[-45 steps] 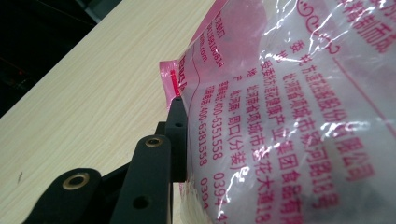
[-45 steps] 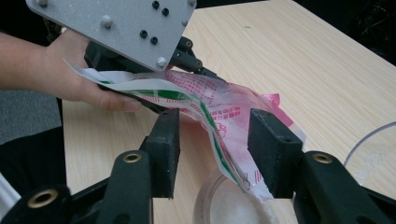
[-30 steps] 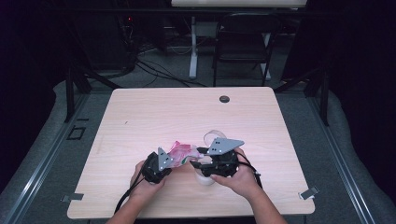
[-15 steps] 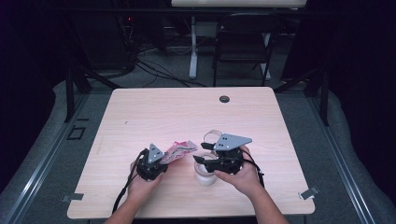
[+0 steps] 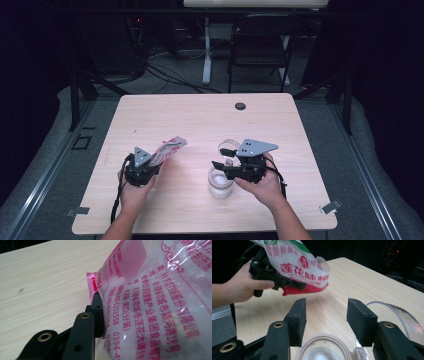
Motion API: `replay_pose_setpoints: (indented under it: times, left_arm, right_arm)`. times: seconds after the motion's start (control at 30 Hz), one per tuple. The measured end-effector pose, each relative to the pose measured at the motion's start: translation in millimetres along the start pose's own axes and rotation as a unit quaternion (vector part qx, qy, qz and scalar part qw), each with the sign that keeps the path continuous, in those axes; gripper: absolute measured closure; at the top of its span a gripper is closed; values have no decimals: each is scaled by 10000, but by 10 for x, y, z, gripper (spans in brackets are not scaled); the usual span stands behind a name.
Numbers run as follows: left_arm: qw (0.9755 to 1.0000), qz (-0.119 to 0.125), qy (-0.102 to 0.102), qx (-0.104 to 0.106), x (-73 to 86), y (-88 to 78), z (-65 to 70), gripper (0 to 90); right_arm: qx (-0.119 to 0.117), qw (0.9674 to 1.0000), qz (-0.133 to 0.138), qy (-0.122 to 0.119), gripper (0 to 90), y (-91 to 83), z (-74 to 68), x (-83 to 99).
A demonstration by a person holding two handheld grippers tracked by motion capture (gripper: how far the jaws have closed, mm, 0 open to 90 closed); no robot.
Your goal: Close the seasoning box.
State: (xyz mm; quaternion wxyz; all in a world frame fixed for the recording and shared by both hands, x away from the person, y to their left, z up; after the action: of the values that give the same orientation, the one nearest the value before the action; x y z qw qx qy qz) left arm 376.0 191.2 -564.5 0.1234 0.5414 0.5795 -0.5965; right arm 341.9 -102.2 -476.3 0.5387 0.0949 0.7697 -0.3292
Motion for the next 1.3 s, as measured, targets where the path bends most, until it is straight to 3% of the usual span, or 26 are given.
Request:
replay_pose_setpoints:
  times: [0.17, 0.4, 0.7, 0.87, 1.03, 1.3]
  left_arm:
    - [9985, -167, -113, -500, 101, -82, -238, 720]
    - [9924, -492, -229, -1107, 284, -149, -500, 719]
    - [9845, -824, -295, -1520, 468, -171, -676, 717]
    - [9777, -1063, -284, -1790, 562, -181, -764, 713]
    - [9726, -1254, -352, -1924, 631, -175, -820, 707]
    - [9718, -1577, -369, -1716, 725, -60, -817, 638]
  right_arm:
    - [-38, 10000, 44, -17, 513, -6, 5, -34]
    - [-30, 10000, 87, 1, 494, 30, 16, -71]
    - [20, 10000, 88, -43, 482, 92, 30, -101]
    - [56, 9999, 112, 30, 483, 92, 54, -119]
    - [76, 9999, 139, 60, 489, 76, 68, -137]
    - [148, 9996, 201, 99, 496, 27, 94, -163]
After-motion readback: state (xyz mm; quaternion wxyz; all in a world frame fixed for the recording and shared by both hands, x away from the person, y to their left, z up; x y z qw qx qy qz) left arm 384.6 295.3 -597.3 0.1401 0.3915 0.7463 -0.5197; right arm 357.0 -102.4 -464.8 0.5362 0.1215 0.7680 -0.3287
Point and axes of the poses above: each handheld gripper's, and its own axes: y roughly forward along the jaws, x roughly out of its underside, z roughly to its right, the point moved 5 cm from there along y, roughly forward along the jaws, and after that the axes turned 12 degrees about y, right-handed, at the moved point
